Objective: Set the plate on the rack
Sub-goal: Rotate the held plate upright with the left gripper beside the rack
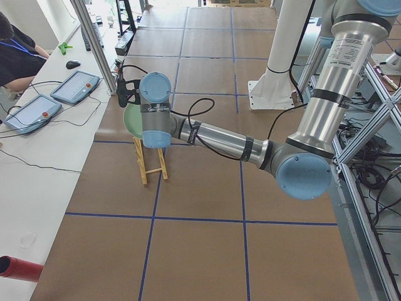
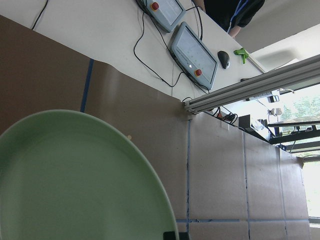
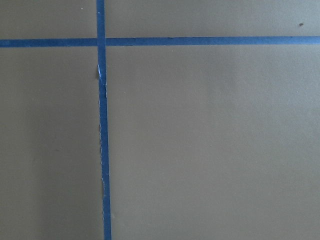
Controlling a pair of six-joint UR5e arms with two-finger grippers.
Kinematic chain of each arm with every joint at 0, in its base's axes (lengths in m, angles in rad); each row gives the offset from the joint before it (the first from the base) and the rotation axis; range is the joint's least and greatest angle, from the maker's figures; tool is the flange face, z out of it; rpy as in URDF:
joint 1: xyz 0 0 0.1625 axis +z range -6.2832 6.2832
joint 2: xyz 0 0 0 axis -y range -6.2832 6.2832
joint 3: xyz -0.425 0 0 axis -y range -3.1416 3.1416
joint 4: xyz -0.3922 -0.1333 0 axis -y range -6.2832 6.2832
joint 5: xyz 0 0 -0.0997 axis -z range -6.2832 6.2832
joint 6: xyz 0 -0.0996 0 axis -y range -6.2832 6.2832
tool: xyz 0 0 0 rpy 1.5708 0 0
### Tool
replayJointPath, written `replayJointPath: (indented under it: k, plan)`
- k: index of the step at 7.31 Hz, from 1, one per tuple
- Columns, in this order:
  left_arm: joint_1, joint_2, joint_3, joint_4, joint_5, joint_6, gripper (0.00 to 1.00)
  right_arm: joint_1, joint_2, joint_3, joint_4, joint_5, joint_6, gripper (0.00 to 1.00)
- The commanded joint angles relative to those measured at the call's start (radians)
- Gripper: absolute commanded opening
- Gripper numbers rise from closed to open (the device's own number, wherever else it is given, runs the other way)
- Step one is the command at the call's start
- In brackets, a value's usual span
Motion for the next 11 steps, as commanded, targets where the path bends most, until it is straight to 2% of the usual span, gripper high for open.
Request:
replayJointPath:
  k: [1, 3, 4, 5, 6, 8, 11]
  plan:
    - [0.023, -0.001, 0.001, -0.106, 0.007, -0.117, 0.0, 0.0, 0.0, 0.0, -0.001, 0.0, -0.001, 1.0]
    - [0.026, -0.003, 0.0, -0.184, 0.038, -0.205, 0.0, 0.0, 0.0, 0.0, 0.001, 0.0, -0.001, 1.0]
    - [0.048, -0.003, 0.001, -0.254, 0.1, -0.292, 0.0, 0.0, 0.0, 0.0, 0.001, 0.0, -0.001, 1.0]
    - [0.091, -0.003, 0.001, -0.347, 0.207, -0.41, 0.0, 0.0, 0.0, 0.0, 0.001, 0.0, -0.001, 1.0]
    - [0.133, -0.001, 0.004, -0.386, 0.263, -0.434, 0.0, 0.0, 0.0, 0.0, -0.001, 0.0, -0.001, 1.0]
    - [0.147, -0.007, 0.018, -0.39, 0.288, -0.434, 0.0, 0.0, 0.0, 0.0, -0.001, 0.0, -0.001, 1.0]
    - [0.174, -0.03, 0.041, -0.394, 0.406, -0.467, 0.0, 0.0, 0.0, 0.0, 0.001, 0.0, 0.0, 1.0]
